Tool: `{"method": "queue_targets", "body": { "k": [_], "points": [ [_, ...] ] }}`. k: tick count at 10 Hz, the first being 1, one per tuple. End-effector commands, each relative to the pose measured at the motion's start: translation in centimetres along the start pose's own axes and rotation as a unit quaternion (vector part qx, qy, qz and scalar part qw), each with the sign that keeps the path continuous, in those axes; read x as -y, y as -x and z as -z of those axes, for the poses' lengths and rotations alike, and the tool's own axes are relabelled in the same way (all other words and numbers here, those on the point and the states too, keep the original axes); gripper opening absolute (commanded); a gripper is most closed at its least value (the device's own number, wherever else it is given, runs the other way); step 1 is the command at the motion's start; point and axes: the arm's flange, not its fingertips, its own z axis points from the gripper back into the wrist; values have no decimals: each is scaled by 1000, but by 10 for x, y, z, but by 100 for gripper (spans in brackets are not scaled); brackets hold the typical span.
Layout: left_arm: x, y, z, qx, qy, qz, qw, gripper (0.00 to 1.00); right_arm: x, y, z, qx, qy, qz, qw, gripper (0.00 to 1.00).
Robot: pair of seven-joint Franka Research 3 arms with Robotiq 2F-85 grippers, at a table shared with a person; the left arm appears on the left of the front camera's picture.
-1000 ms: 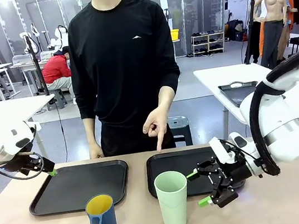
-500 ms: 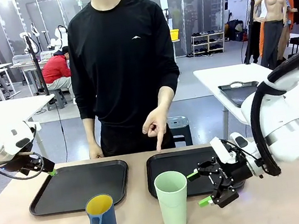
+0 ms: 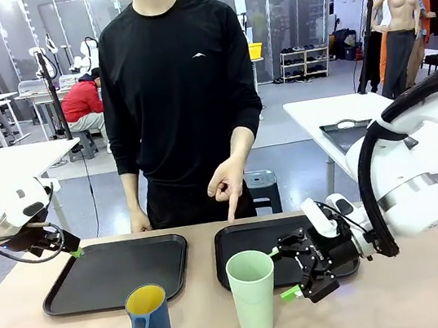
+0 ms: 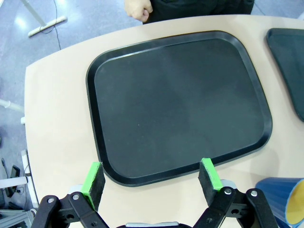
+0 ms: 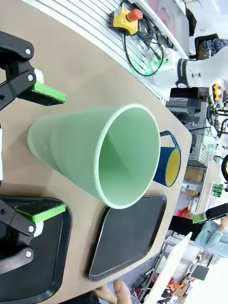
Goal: Sort and store the cups by type.
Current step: Pick up the Reusable plastic cup.
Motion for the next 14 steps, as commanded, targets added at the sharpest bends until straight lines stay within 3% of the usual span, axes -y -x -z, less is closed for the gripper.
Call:
{"method": "queue_targets", "body": {
  "k": [1,14],
  "points": [
    [-1,0,-1,0,0,0,1000,100,9,4,7,11,-6,-5,1000,100],
    [-1,0,-1,0,0,0,1000,100,22,8,53,49,-93,7,994,100]
  ]
}}
